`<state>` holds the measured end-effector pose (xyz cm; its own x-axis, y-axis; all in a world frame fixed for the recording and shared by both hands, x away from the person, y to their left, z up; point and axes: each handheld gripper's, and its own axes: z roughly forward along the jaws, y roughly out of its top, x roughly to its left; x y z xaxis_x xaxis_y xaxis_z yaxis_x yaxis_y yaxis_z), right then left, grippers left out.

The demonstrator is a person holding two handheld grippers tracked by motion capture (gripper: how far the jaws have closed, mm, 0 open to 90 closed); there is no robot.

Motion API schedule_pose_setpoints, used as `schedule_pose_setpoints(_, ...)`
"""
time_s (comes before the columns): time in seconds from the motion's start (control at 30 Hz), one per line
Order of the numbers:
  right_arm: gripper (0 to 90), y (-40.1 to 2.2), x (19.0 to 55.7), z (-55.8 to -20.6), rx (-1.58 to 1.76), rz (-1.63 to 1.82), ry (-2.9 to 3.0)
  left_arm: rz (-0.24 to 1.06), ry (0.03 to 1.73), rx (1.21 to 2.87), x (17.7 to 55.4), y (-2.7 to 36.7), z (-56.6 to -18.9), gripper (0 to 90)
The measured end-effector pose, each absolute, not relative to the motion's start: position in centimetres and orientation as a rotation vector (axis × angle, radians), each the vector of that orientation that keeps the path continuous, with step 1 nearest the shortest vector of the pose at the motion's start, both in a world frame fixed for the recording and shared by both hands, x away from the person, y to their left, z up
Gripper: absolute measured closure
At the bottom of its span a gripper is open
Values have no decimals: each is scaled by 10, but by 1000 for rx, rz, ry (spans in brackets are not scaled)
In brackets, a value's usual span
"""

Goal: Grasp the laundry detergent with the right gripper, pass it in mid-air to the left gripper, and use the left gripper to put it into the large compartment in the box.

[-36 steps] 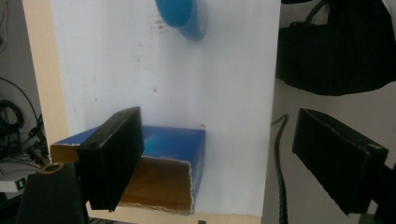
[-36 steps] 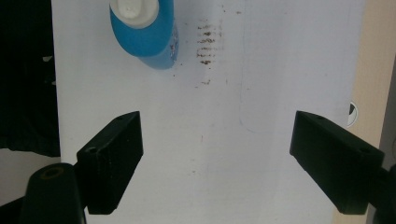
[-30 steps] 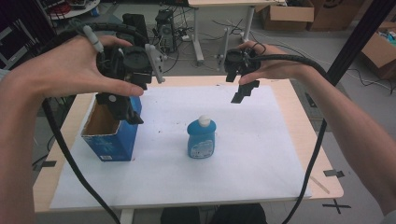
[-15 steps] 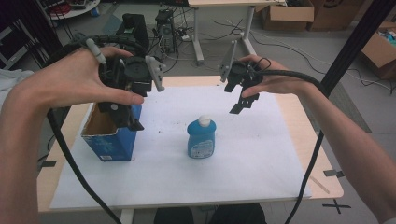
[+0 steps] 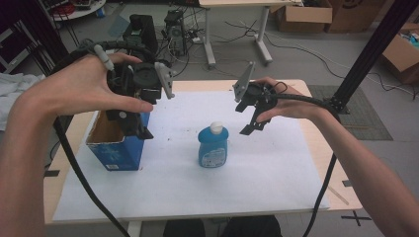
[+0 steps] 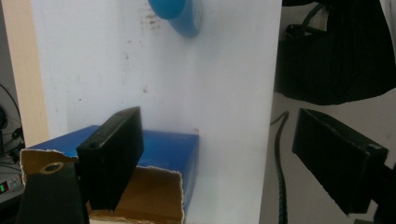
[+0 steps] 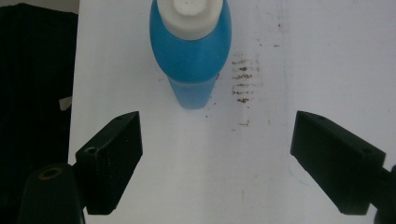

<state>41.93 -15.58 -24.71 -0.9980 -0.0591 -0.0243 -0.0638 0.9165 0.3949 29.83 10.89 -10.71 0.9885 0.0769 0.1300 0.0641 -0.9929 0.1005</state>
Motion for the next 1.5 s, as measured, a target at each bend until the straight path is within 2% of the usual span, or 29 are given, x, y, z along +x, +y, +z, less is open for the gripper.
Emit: schedule_pose_setpoints(1.5,151,-156,407,-349,68,1217,2918,195,121,3036,297,111,-122,174)
